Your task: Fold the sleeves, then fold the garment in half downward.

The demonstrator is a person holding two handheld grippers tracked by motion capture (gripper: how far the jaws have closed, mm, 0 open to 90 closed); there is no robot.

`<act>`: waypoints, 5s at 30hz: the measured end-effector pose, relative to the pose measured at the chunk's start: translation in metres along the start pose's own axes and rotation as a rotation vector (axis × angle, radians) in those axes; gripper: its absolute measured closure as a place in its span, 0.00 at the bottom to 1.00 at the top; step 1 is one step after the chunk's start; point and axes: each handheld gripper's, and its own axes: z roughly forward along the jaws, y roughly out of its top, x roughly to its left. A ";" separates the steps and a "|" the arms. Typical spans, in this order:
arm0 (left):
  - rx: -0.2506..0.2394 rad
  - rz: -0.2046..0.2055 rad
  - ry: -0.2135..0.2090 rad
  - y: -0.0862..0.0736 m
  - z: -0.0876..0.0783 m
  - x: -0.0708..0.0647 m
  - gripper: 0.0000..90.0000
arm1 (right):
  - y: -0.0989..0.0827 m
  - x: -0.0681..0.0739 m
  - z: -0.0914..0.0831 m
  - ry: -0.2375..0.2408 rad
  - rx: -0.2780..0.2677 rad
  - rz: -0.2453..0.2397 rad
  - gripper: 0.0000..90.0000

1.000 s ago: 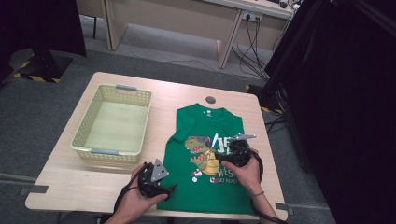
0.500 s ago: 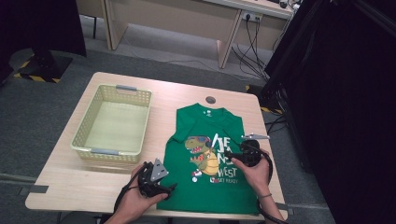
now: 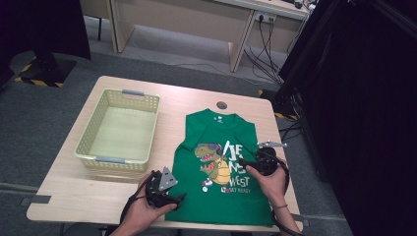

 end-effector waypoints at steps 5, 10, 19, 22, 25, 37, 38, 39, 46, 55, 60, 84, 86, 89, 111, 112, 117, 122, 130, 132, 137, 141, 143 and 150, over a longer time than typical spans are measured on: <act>0.003 0.001 -0.002 0.000 0.000 0.000 0.15 | -0.001 -0.001 -0.001 -0.005 -0.004 0.001 0.22; 0.002 0.001 -0.002 0.000 0.000 0.000 0.15 | -0.001 -0.003 -0.002 -0.009 -0.001 0.006 0.22; -0.049 0.018 0.015 0.021 0.001 0.007 0.16 | 0.010 -0.016 -0.004 -0.030 0.001 0.012 0.23; -0.058 0.016 0.027 0.037 0.009 0.014 0.16 | 0.015 -0.023 -0.004 -0.037 -0.004 0.014 0.24; -0.062 0.024 0.039 0.054 0.019 0.021 0.16 | 0.019 -0.030 -0.003 -0.041 -0.006 0.024 0.24; -0.025 0.019 0.106 0.110 0.067 0.065 0.19 | 0.039 -0.052 0.008 -0.063 0.000 0.045 0.24; -0.021 0.019 0.114 0.113 0.070 0.068 0.19 | 0.041 -0.054 0.009 -0.063 0.002 0.049 0.24; -0.020 0.013 0.122 0.115 0.073 0.072 0.19 | 0.042 -0.055 0.009 -0.064 0.004 0.052 0.24; 0.008 -0.029 0.150 0.127 0.097 0.098 0.22 | 0.056 -0.064 0.018 -0.076 0.014 0.047 0.27; 0.061 -0.119 0.215 0.136 0.130 0.138 0.26 | 0.079 -0.076 0.040 -0.096 0.040 0.050 0.32; 0.081 -0.154 0.222 0.138 0.148 0.152 0.29 | 0.087 -0.087 0.052 -0.105 0.047 0.065 0.35; 0.072 -0.218 0.183 0.135 0.179 0.175 0.33 | 0.092 -0.110 0.096 -0.104 0.062 0.122 0.42; 0.070 -0.215 0.174 0.135 0.180 0.175 0.34 | 0.093 -0.111 0.097 -0.104 0.059 0.122 0.43; 0.064 -0.221 0.165 0.135 0.180 0.177 0.37 | 0.093 -0.110 0.097 -0.107 0.058 0.107 0.47; -0.001 -0.227 0.075 0.136 0.179 0.173 0.93 | 0.099 -0.104 0.097 -0.012 0.023 0.086 0.94; -0.011 -0.227 0.072 0.137 0.178 0.172 0.93 | 0.100 -0.104 0.095 -0.008 0.014 0.089 0.94; -0.063 -0.193 0.063 0.150 0.166 0.167 0.93 | 0.103 -0.103 0.084 0.003 -0.028 0.093 0.94; -0.105 -0.170 0.062 0.161 0.153 0.165 0.93 | 0.106 -0.101 0.072 0.006 -0.067 0.108 0.95; -0.168 -0.156 0.065 0.174 0.134 0.166 0.93 | 0.116 -0.097 0.052 0.007 -0.138 0.100 0.95; -0.183 -0.160 0.066 0.177 0.129 0.167 0.93 | 0.118 -0.097 0.047 0.006 -0.153 0.100 0.95; -0.216 -0.146 0.073 0.186 0.119 0.167 0.93 | 0.123 -0.095 0.037 0.004 -0.180 0.090 0.95; -0.234 -0.134 0.079 0.193 0.113 0.167 0.93 | 0.125 -0.093 0.032 0.003 -0.193 0.086 0.95; -0.241 -0.129 0.083 0.194 0.111 0.167 0.93 | 0.127 -0.093 0.029 0.001 -0.202 0.087 0.95; -0.245 -0.106 0.083 0.194 0.108 0.164 0.93 | 0.126 -0.090 0.025 -0.004 -0.214 0.069 0.95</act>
